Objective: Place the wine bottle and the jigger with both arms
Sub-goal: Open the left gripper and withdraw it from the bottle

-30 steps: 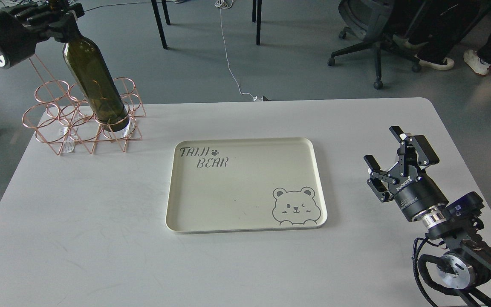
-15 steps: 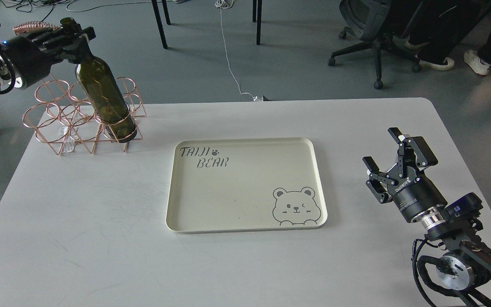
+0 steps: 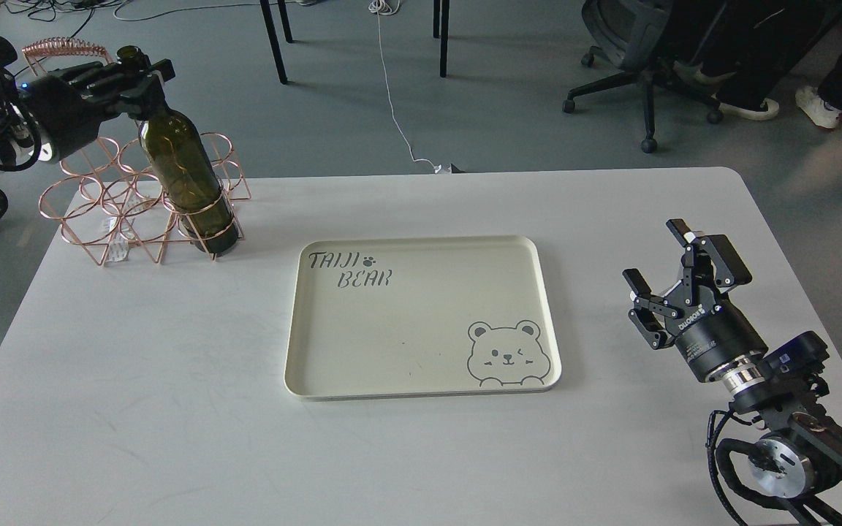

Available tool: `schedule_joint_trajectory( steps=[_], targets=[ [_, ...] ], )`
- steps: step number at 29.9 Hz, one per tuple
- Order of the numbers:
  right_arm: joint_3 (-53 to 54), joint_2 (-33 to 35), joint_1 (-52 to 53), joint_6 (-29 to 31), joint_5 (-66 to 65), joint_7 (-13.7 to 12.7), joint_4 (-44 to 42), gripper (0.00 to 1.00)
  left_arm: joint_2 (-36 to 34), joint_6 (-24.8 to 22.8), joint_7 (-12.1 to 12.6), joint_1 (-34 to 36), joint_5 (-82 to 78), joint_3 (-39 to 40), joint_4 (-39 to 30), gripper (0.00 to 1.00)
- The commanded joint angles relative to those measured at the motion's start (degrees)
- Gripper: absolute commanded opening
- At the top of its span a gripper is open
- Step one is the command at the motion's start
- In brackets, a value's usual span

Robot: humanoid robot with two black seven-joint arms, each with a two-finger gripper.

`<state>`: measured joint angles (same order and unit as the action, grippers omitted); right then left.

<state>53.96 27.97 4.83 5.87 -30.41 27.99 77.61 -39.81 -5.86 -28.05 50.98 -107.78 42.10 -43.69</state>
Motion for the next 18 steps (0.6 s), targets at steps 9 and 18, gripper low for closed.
schedule_joint_trajectory(
  steps=[9,18],
  targets=[
    [0.2,0.0,0.0,0.0,0.0,0.0,0.0,0.99,-2.5,-0.3,0.1,2.0,2.0,0.9,-5.2,0.92],
    [1.4,-0.9,0.0,-0.1,0.2,0.0,0.1,0.99,-7.6,-7.2,0.1,10.5,32.2,0.9,-17.7,0.98]
  ],
)
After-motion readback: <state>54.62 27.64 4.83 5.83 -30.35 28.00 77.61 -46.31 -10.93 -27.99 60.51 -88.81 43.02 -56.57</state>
